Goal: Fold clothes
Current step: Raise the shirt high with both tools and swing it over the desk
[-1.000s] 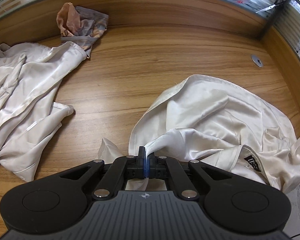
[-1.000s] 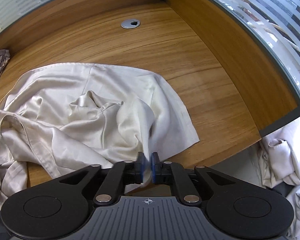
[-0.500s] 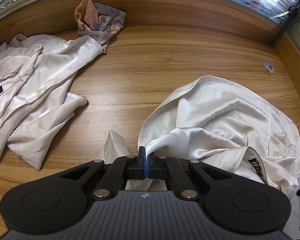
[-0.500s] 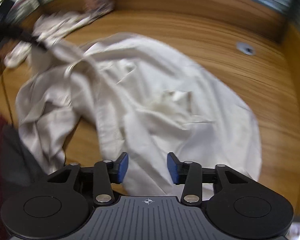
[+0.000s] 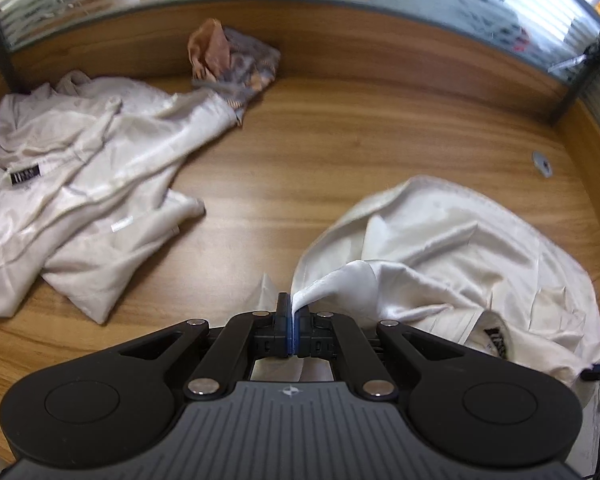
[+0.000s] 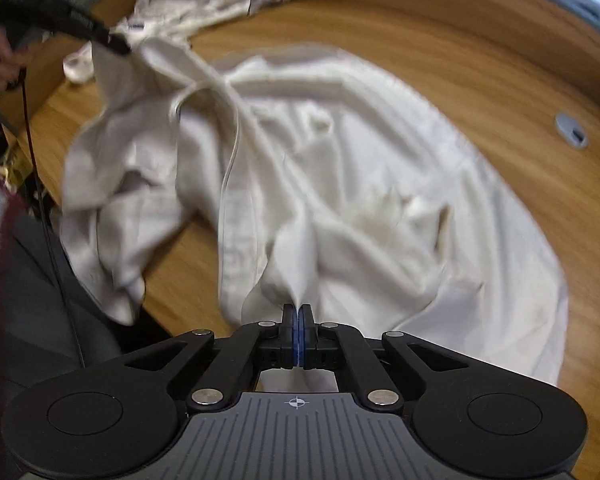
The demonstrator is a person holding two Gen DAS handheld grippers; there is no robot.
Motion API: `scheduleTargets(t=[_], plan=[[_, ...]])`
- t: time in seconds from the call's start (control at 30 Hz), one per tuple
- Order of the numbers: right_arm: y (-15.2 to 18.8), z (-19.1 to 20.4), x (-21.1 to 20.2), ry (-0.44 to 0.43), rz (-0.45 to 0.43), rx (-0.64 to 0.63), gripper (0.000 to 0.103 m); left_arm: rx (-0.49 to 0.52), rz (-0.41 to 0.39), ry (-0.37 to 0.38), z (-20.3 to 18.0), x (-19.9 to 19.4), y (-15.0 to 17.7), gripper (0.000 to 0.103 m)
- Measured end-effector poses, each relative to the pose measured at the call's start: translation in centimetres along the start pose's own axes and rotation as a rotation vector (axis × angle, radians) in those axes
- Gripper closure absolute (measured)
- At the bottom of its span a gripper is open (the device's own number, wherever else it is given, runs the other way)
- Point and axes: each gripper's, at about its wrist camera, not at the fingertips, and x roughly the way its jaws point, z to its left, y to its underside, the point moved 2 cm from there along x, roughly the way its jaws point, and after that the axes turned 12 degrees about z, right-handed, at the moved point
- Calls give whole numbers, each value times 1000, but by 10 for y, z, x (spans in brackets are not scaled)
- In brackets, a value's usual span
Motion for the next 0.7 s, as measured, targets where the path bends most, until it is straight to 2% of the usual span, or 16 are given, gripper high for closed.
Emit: scheduleTargets(t=[0.23, 0.47, 0.7], plan=[[-54, -35, -60, 45, -152, 37, 100, -28, -96, 49, 6, -36, -38, 102], [-127, -79, -100, 260, -253, 68, 100, -58, -206, 60, 19, -60, -98, 103], [-216, -133, -115, 392, -349, 93, 100, -51, -286, 20, 28, -53, -180, 102]])
